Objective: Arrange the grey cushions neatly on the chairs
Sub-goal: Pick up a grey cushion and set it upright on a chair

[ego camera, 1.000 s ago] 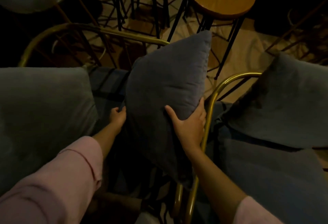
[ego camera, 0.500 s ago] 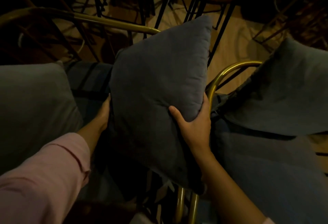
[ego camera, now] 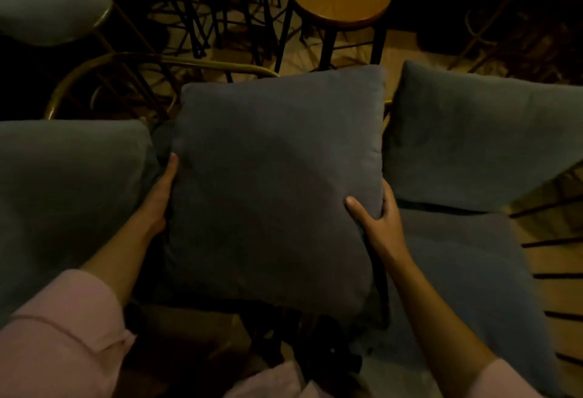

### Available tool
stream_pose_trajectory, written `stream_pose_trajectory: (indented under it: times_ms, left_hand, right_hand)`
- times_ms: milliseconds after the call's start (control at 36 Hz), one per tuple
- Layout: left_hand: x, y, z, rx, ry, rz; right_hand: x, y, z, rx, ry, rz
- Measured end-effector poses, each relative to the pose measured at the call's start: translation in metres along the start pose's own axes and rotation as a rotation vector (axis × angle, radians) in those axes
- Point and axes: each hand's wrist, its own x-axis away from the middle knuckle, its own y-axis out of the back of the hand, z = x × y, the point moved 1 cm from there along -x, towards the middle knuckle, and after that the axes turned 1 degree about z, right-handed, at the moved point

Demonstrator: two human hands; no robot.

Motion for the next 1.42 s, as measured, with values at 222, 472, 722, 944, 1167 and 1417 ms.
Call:
stream_pose_trajectory:
  times_ms: [222,472,722,944,1167,1417]
  left_hand:
    - [0.074,-0.119,0.045,-0.009,-0.150,-0.001]
    - [0.134,-0.308,0.116,-0.056,-0.262,0.194]
    - [0.149,-0.381,0.159,-0.689,-0.268,0.115]
    - [0.153,-0.340,0.151,-0.744,-0.277,0.145]
    - [0.151,-0.223,0.116,-0.789,-0.321,-0.015]
    - [0.134,-0.027,0.072,-0.747,-0.227,-0.371]
  right_hand:
    - [0.071,0.164,-0.025,0.058,-0.044,-0.113]
    - [0.105,0.316,-0.057,0.200,-0.166,-0.371]
    - [0.080,0.306,-0.105,0.659,-0.410,-0.077]
    - [0.085,0.270,-0.088,0.717,-0.310,-0.240]
    - [0.075,0.171,-0.042,0.816,0.039,-0.103]
    - [0.051,0.000,0.002,0.789,0.145,0.245]
